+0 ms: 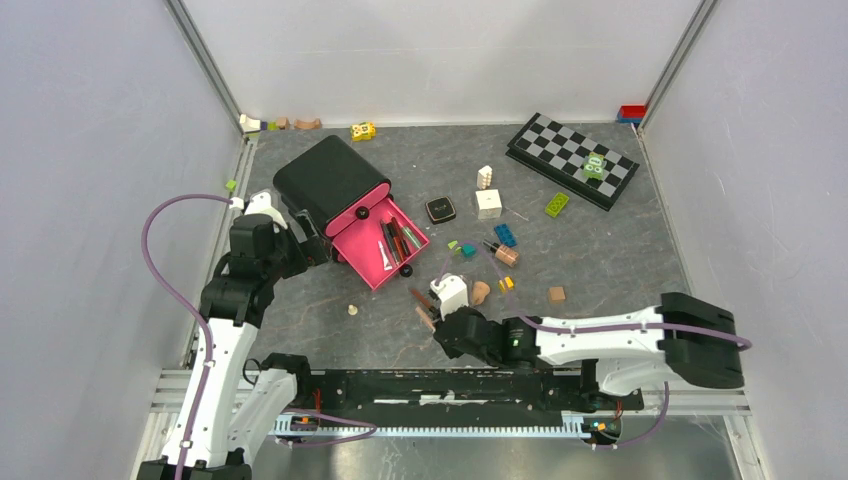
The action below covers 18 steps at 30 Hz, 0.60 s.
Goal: Organize the makeup
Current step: Pick up the makeup from the center of the board, then place the makeup in the drawer.
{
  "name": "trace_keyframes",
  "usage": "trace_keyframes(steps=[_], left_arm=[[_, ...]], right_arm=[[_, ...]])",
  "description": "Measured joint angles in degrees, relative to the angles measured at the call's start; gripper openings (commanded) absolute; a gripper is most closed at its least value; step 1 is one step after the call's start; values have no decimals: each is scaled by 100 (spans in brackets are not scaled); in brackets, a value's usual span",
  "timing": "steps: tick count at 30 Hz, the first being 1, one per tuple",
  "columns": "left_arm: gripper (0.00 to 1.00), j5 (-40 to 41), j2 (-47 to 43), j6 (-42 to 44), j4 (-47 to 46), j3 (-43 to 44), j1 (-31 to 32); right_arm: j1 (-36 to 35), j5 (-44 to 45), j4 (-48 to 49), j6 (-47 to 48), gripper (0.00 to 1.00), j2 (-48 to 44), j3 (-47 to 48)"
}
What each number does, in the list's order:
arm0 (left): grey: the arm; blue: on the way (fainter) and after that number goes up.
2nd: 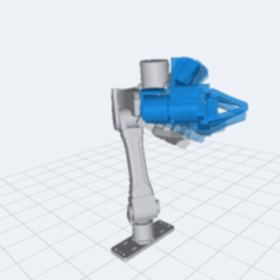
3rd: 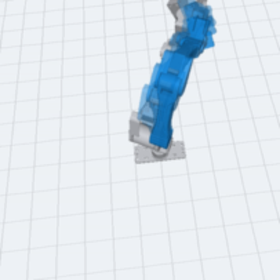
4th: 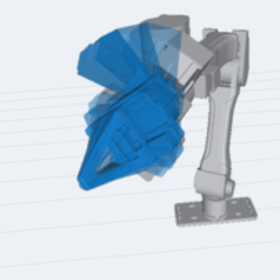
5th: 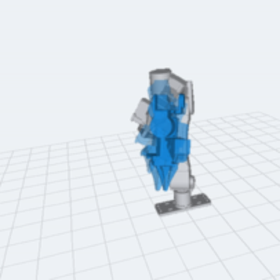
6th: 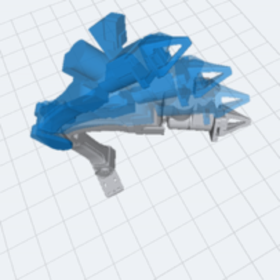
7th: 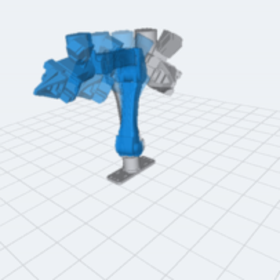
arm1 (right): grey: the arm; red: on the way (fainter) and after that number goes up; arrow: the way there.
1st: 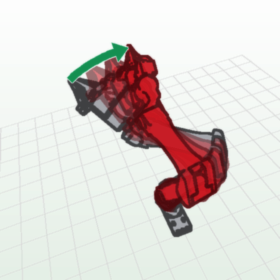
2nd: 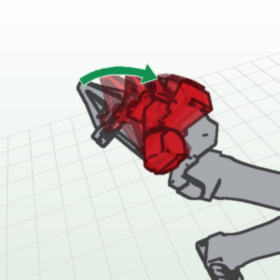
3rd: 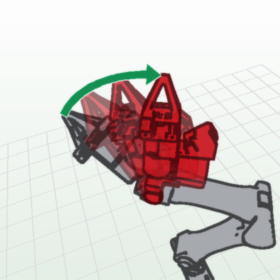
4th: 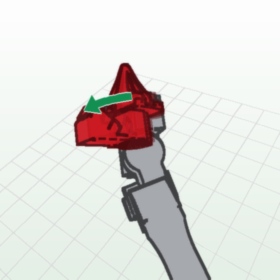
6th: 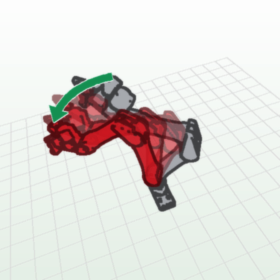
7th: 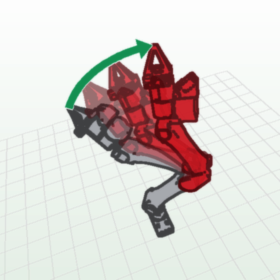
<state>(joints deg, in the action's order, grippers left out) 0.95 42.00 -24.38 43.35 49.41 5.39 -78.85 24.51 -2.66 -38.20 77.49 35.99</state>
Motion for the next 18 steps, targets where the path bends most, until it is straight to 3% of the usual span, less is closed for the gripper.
trace_keyframes(steps=[7, 18], left_arm=[[100, 2, -17, 0, 0, 0, 0], [100, 7, -153, 0, 2, 0, 0]], right_arm=[[37, 625, -844, 70, 6, -433, 750], [966, 90, -1029, 577, 4, 1257, 3464]])
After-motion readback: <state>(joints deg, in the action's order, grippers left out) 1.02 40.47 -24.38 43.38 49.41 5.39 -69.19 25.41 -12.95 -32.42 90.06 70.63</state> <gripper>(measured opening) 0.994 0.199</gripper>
